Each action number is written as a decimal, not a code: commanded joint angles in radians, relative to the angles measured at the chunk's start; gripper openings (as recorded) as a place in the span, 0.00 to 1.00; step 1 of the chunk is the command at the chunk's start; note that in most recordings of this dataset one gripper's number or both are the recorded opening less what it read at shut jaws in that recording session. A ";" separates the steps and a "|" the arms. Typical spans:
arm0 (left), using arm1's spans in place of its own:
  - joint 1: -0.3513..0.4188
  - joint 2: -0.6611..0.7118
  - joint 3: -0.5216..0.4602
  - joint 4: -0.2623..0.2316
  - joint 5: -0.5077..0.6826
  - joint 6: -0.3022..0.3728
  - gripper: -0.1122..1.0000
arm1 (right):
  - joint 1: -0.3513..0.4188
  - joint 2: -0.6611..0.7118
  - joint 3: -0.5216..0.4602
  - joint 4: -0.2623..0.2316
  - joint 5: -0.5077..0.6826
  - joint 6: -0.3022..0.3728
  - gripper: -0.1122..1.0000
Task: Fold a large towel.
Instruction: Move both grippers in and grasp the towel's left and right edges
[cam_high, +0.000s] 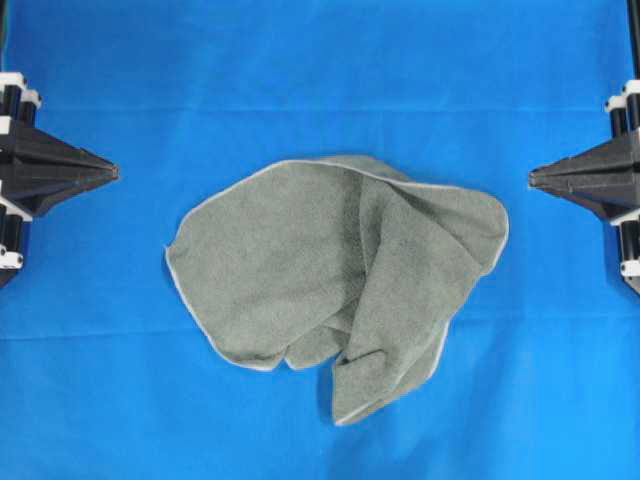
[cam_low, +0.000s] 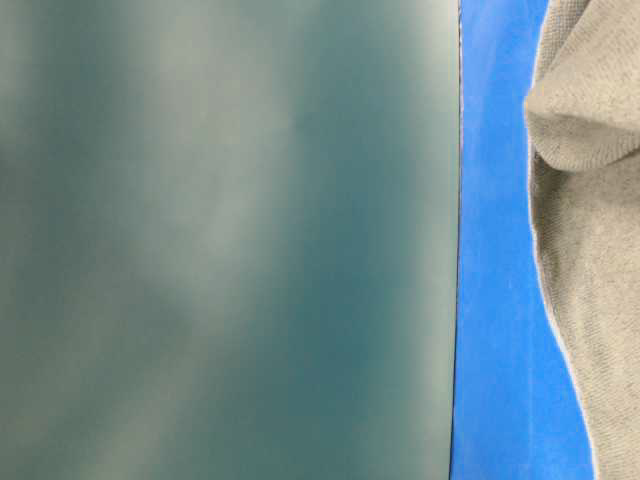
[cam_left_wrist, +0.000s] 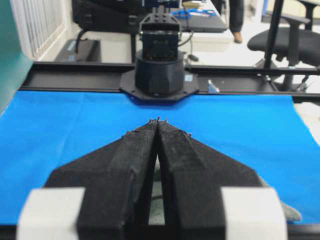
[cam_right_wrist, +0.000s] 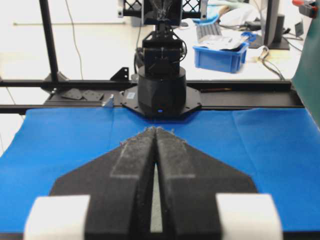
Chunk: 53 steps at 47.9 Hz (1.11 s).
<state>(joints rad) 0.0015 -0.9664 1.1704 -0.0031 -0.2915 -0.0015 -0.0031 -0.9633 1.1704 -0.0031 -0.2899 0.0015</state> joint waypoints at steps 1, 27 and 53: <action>-0.009 0.020 -0.034 -0.037 0.080 -0.012 0.10 | 0.009 0.009 -0.018 0.008 -0.005 0.008 0.10; -0.006 0.318 -0.035 -0.035 0.275 -0.207 0.11 | -0.109 0.261 -0.071 0.029 0.543 0.213 0.10; 0.021 0.738 -0.018 -0.037 0.144 -0.337 0.89 | -0.255 0.615 -0.035 -0.008 0.500 0.236 0.65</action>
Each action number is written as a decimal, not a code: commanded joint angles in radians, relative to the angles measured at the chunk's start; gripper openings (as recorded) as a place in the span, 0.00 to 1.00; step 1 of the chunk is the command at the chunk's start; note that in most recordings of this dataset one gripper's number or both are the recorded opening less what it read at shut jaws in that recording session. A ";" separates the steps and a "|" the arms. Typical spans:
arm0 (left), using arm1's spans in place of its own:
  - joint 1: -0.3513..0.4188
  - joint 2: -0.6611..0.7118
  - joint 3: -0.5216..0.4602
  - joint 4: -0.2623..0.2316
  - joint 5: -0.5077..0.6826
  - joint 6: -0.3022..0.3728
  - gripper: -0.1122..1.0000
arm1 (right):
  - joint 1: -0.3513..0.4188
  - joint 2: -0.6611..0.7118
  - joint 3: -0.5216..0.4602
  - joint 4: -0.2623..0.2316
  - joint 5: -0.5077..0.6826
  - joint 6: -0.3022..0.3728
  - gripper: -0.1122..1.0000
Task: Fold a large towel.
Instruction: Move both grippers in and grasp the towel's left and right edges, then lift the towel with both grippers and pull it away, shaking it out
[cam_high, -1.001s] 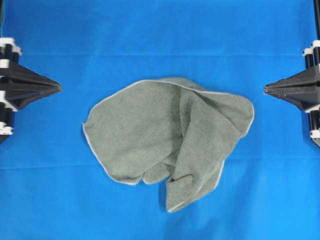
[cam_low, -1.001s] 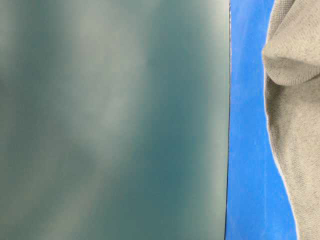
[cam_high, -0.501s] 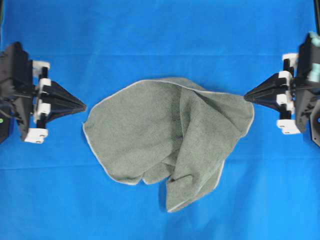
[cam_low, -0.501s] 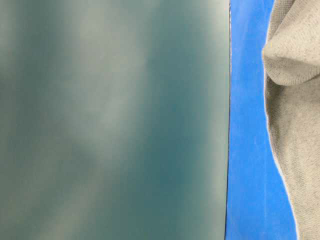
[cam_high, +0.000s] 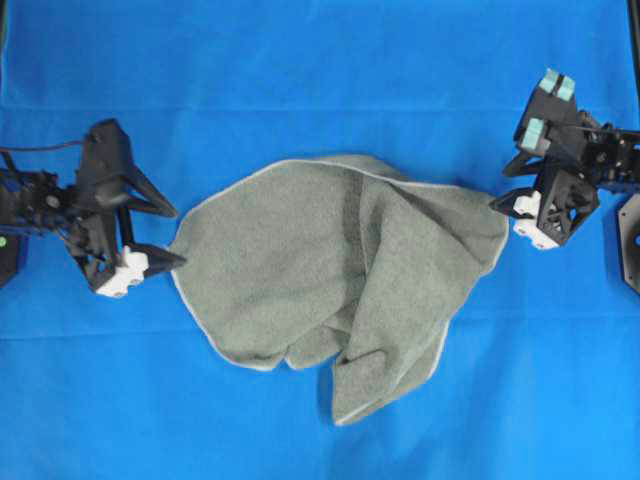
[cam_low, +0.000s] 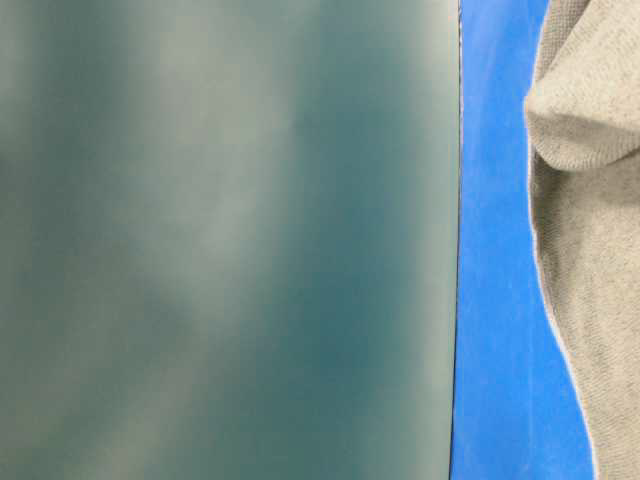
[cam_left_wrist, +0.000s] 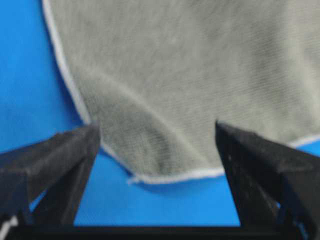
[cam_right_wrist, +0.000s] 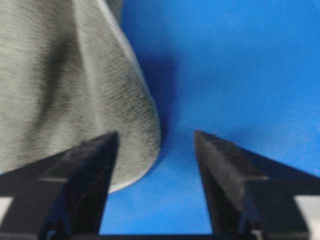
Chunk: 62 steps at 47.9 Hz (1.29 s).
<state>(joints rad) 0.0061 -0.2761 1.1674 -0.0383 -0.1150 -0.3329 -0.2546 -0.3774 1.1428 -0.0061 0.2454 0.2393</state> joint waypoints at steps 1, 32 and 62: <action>0.023 0.061 -0.015 -0.002 -0.038 -0.008 0.89 | -0.002 0.040 -0.008 -0.005 -0.046 -0.002 0.65; 0.086 0.186 -0.107 0.003 0.164 -0.005 0.25 | -0.012 0.101 -0.020 -0.041 -0.077 -0.015 0.11; 0.104 -0.209 -0.360 0.015 0.586 0.009 0.12 | -0.012 -0.453 -0.130 -0.041 0.242 -0.009 0.11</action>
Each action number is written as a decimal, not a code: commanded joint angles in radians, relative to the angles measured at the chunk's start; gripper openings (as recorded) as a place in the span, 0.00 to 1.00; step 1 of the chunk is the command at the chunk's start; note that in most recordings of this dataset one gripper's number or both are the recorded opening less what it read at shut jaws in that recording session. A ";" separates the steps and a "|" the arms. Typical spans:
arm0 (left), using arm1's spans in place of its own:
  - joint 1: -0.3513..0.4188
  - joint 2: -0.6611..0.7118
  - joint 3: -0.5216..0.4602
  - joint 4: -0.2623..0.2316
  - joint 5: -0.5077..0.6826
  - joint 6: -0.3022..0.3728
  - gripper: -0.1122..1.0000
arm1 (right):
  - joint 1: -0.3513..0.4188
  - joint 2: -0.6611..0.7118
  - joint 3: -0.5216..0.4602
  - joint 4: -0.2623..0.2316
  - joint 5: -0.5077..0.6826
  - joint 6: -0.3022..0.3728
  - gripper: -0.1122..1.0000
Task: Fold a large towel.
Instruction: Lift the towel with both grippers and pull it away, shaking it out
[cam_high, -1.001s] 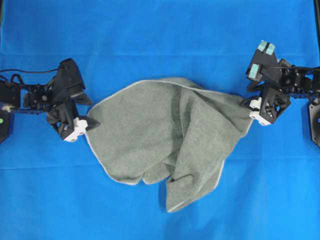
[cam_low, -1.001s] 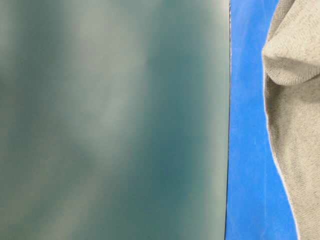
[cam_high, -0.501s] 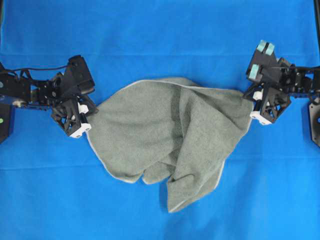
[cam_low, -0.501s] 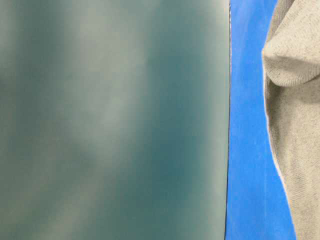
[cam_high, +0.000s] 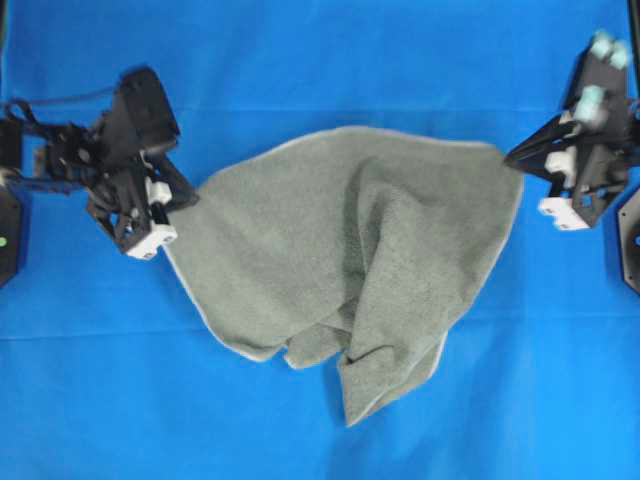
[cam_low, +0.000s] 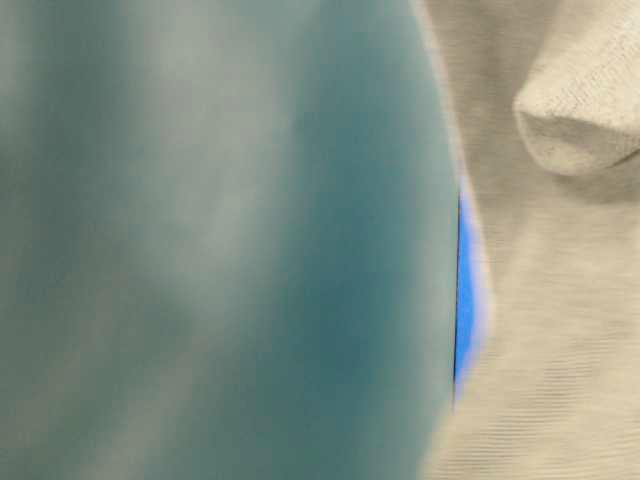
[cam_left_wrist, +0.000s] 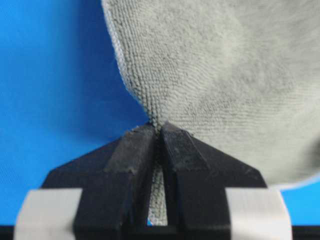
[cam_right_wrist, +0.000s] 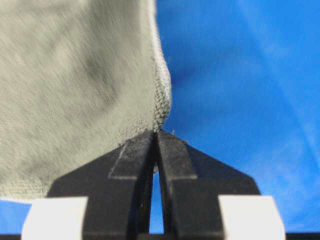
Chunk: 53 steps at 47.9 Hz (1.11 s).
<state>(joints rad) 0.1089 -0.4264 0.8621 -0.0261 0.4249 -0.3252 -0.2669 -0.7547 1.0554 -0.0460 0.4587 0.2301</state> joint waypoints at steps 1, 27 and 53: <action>0.002 -0.072 -0.064 0.005 0.057 0.002 0.12 | 0.000 -0.095 -0.049 -0.002 0.037 0.000 0.11; 0.063 -0.117 -0.239 0.015 0.114 0.094 0.12 | -0.069 -0.224 -0.189 -0.126 0.072 0.005 0.11; 0.466 -0.014 -0.664 0.015 0.331 0.534 0.12 | -0.423 -0.100 -0.543 -0.403 0.109 -0.018 0.11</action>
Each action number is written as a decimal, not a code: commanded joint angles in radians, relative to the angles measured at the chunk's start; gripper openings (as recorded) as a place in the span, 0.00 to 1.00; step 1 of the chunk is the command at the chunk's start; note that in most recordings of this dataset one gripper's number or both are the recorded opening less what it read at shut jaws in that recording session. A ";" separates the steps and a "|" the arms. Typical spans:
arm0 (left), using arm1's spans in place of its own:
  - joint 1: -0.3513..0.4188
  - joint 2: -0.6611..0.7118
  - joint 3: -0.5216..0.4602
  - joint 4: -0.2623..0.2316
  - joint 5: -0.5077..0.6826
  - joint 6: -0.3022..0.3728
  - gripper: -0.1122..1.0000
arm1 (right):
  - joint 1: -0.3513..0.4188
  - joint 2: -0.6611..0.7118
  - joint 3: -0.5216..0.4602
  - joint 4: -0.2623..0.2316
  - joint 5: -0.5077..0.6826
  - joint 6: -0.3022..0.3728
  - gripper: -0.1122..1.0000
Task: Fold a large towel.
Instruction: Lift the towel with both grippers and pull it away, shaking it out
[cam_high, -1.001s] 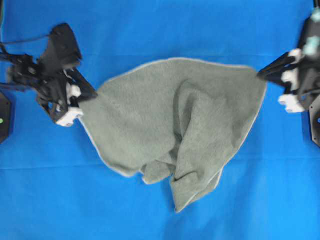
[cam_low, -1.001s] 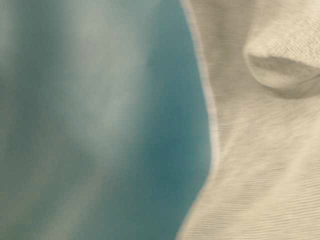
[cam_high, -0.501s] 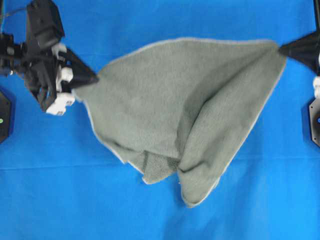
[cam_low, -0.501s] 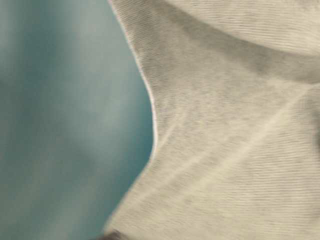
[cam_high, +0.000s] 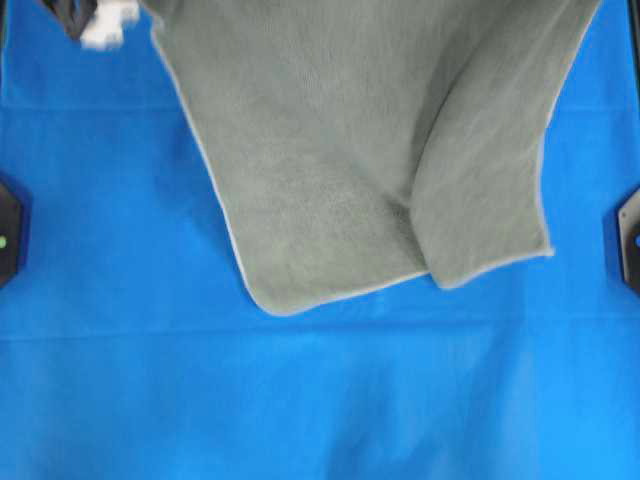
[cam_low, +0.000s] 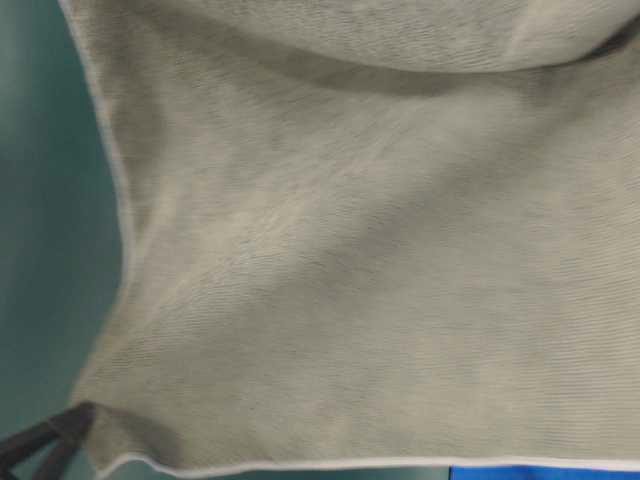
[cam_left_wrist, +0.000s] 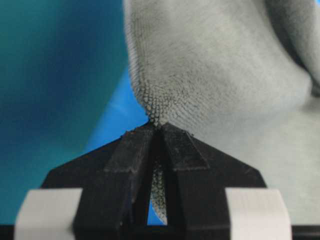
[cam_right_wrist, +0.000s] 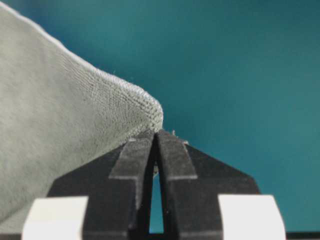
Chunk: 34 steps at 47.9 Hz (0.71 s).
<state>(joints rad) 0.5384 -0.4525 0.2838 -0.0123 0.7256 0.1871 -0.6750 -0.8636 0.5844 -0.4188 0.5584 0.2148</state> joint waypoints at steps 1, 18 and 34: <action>0.044 0.020 -0.104 0.002 0.041 0.023 0.12 | -0.015 0.011 -0.084 -0.035 0.017 -0.003 0.11; -0.087 0.058 -0.347 -0.009 0.439 -0.020 0.12 | 0.061 -0.041 -0.218 0.081 0.199 -0.003 0.11; -0.390 0.032 -0.479 -0.011 0.818 -0.350 0.12 | 0.325 -0.095 -0.288 0.472 0.330 0.012 0.11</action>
<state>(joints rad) 0.2086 -0.4111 -0.1457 -0.0199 1.4711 -0.1227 -0.3850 -0.9603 0.3283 -0.0153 0.8943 0.2224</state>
